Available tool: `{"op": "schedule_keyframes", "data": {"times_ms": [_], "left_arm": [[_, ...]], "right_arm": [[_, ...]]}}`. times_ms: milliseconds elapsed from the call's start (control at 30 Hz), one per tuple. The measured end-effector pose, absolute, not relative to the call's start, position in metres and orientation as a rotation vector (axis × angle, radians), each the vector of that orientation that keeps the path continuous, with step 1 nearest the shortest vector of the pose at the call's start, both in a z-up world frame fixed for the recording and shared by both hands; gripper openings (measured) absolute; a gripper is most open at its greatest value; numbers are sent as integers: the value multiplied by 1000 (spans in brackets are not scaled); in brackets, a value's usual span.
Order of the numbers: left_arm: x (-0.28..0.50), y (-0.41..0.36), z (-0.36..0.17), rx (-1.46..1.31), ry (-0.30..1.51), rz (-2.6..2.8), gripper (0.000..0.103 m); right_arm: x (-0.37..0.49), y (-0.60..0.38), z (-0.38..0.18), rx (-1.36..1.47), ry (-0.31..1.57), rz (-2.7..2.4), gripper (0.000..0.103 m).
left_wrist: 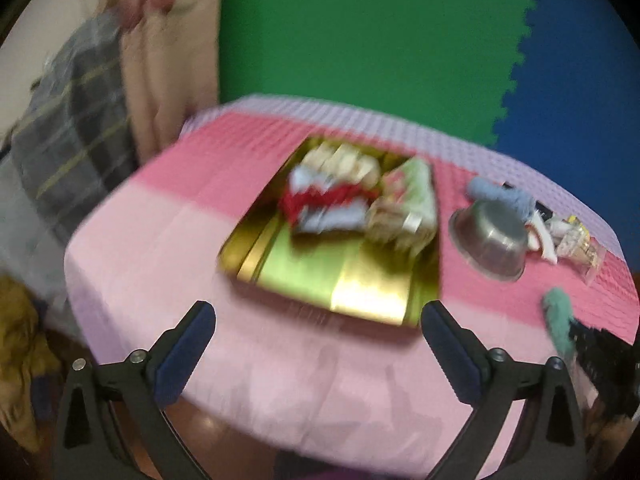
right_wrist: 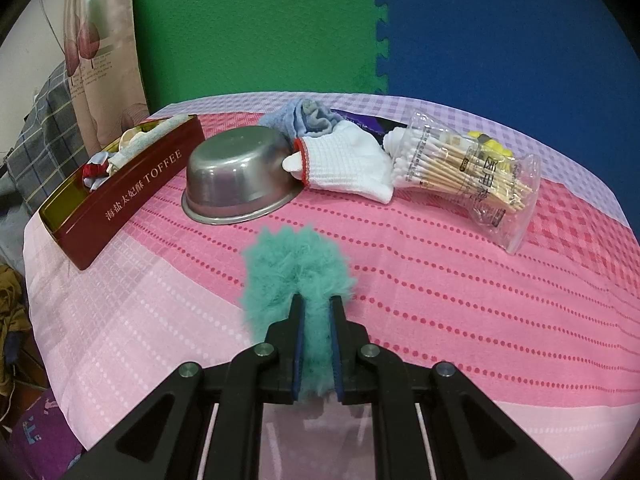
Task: Organize soft objects
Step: 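Carry the teal fluffy scrunchie into the tin and open the right gripper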
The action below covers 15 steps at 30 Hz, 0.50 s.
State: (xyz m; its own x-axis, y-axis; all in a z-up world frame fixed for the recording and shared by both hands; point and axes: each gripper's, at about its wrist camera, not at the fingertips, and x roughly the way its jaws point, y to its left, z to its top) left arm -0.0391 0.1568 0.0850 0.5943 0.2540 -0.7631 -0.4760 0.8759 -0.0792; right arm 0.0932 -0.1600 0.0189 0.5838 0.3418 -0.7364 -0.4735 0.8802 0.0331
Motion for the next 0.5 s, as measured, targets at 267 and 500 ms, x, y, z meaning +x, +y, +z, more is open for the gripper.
{"op": "schedule_keyframes", "data": {"times_ms": [267,500], "left_arm": [[-61,182,61,-391,933,525,102],[-61,170,70,-286,902,528,102]], "right_arm": [[91,-157,20,-194,806,465,11],[84,-167,23,-127,843,476,11]]}}
